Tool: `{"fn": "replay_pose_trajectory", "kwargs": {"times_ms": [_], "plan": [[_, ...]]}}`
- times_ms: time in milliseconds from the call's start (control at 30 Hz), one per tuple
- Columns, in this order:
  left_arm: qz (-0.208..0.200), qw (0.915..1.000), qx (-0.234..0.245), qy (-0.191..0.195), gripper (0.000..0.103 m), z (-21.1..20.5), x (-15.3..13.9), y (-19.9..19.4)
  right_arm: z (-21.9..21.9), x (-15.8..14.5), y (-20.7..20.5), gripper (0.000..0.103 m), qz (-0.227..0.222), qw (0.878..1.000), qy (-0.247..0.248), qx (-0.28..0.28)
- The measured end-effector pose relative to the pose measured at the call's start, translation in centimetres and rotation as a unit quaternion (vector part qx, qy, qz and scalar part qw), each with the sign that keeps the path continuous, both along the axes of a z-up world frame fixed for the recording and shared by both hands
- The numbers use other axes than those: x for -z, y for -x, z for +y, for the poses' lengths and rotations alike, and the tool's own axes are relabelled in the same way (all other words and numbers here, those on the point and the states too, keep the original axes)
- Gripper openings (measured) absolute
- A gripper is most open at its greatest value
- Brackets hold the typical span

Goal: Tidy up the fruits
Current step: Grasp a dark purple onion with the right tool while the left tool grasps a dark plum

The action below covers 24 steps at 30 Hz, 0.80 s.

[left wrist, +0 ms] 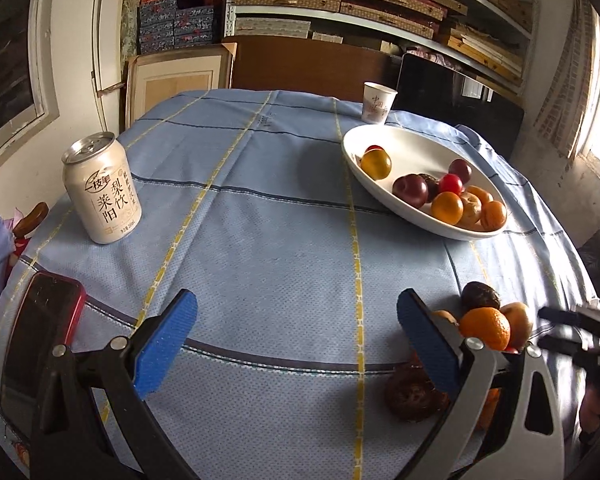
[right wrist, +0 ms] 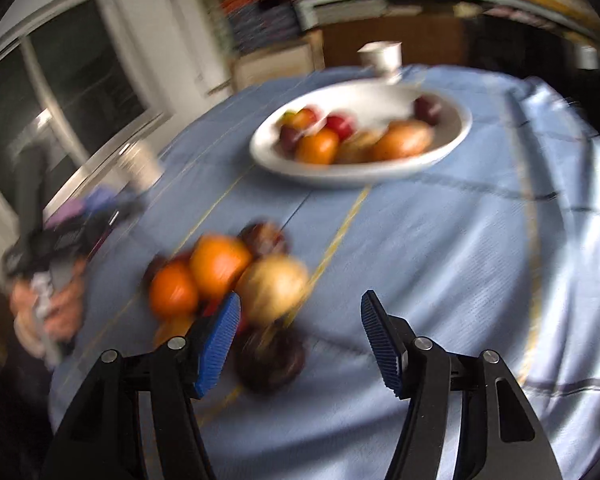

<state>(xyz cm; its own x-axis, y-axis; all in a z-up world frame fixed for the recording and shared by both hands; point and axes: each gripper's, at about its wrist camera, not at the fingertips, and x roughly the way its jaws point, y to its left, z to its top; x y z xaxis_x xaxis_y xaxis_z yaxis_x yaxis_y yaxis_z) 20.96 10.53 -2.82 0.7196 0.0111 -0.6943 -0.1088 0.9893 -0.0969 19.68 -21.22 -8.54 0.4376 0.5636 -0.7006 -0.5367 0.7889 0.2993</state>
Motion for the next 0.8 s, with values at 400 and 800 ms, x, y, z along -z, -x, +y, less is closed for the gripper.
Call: {"fn": "replay_pose_trajectory", "kwargs": {"times_ms": [400, 800], "plan": [[0.007, 1.0000, -0.006, -0.001, 0.098, 0.1, 0.3, -0.4, 0.6, 0.5, 2.3, 0.064, -0.010, 0.997, 0.048, -0.054], [0.011, 0.9999, -0.008, -0.005, 0.098, 0.1, 0.3, -0.5, 3.4, 1.5, 3.7, 0.064, -0.062, 0.986, 0.144, -0.063]]}}
